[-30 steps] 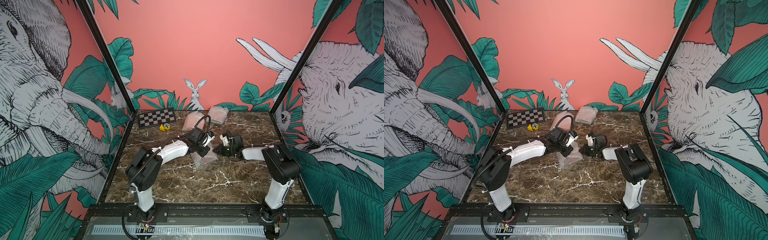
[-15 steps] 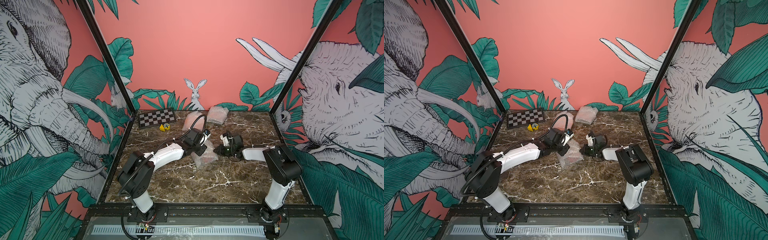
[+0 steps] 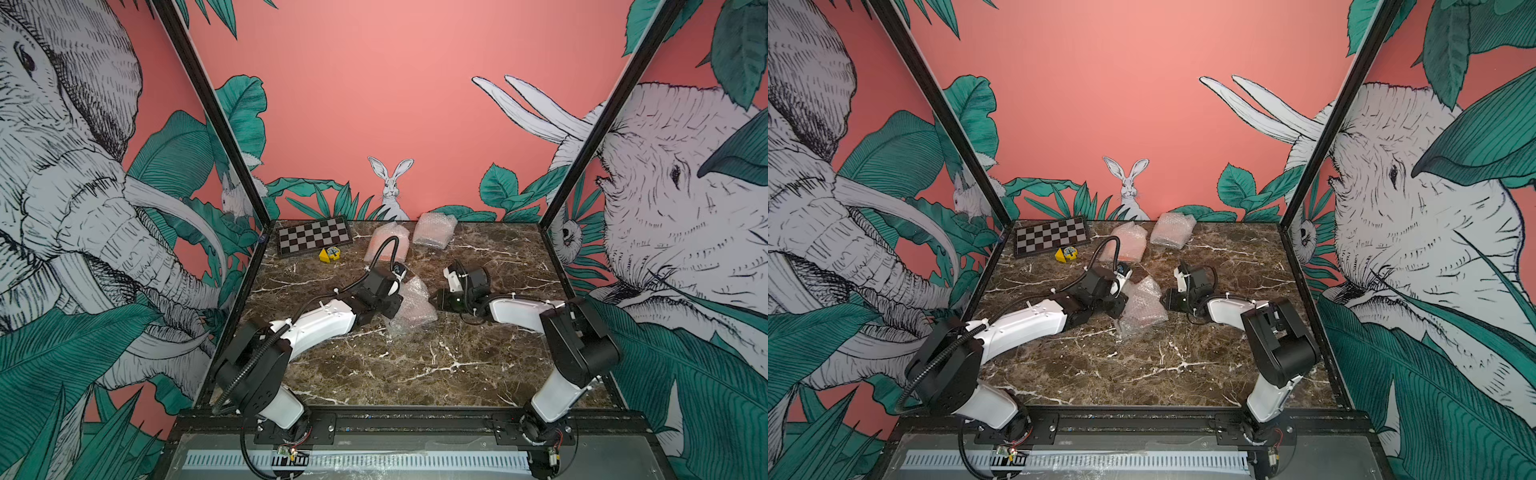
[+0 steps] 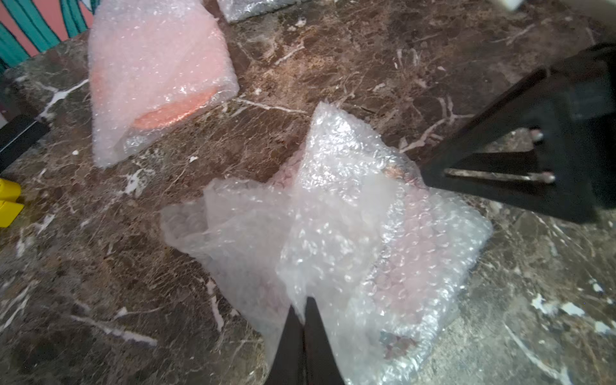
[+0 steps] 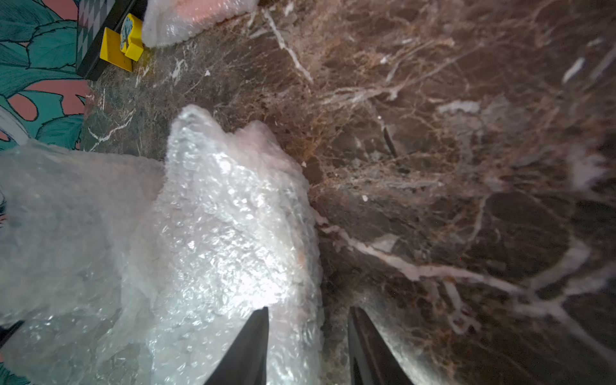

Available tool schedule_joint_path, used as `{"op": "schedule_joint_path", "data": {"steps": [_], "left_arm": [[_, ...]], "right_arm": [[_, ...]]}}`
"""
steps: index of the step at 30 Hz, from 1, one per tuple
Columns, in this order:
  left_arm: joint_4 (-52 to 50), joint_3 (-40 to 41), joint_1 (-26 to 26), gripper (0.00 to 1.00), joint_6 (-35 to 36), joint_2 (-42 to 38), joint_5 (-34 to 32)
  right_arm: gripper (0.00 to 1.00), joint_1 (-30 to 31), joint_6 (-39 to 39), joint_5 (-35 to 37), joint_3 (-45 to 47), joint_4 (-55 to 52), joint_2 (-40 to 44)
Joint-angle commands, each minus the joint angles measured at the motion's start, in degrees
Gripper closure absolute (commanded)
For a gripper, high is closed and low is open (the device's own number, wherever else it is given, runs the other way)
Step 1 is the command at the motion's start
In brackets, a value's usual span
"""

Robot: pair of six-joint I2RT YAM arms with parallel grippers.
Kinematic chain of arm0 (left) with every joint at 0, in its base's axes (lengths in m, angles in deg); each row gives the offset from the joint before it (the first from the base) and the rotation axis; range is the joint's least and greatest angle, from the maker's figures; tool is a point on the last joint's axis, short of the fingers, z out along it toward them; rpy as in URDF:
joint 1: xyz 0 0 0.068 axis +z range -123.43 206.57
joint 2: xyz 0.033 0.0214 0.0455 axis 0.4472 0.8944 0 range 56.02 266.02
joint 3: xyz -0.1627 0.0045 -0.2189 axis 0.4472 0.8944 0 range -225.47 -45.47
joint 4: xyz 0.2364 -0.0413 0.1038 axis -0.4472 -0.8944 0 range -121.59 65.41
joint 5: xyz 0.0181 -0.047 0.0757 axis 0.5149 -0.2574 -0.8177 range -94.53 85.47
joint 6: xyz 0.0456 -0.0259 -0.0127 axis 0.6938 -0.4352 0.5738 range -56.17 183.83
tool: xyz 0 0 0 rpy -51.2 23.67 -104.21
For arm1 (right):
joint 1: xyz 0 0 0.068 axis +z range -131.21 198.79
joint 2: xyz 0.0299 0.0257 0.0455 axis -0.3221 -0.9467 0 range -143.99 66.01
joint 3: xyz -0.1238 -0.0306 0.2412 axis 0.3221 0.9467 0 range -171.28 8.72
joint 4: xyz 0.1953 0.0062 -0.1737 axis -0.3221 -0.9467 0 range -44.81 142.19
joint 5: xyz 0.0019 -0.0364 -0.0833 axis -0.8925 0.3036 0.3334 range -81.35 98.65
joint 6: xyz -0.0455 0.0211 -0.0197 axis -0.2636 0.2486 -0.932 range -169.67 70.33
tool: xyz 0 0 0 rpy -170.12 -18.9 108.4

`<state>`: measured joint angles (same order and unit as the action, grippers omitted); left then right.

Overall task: Unpack dinner plates from bubble wrap
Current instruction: Unwrap the bubble wrap at the center of the board.

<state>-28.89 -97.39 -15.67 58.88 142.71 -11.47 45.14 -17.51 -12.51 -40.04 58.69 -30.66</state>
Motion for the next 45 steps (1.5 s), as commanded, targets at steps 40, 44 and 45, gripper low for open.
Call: {"op": "schedule_joint_path", "data": {"steps": [40,44,45], "left_arm": [[-14.32,5.87,1.46,0.52,-9.87,-19.65,-18.52],[-14.55,0.39,1.46,0.52,-4.80,-18.84,-13.07],[-13.77,-0.84,1.46,0.52,-3.68,-18.23,-11.00]], "right_arm": [[0.72,9.80,-9.57,2.44,-14.55,-12.17,-8.91],[0.72,9.95,-9.48,2.57,-14.44,-12.14,-8.98],[0.71,9.93,-9.40,2.61,-14.43,-12.08,-9.03]]}}
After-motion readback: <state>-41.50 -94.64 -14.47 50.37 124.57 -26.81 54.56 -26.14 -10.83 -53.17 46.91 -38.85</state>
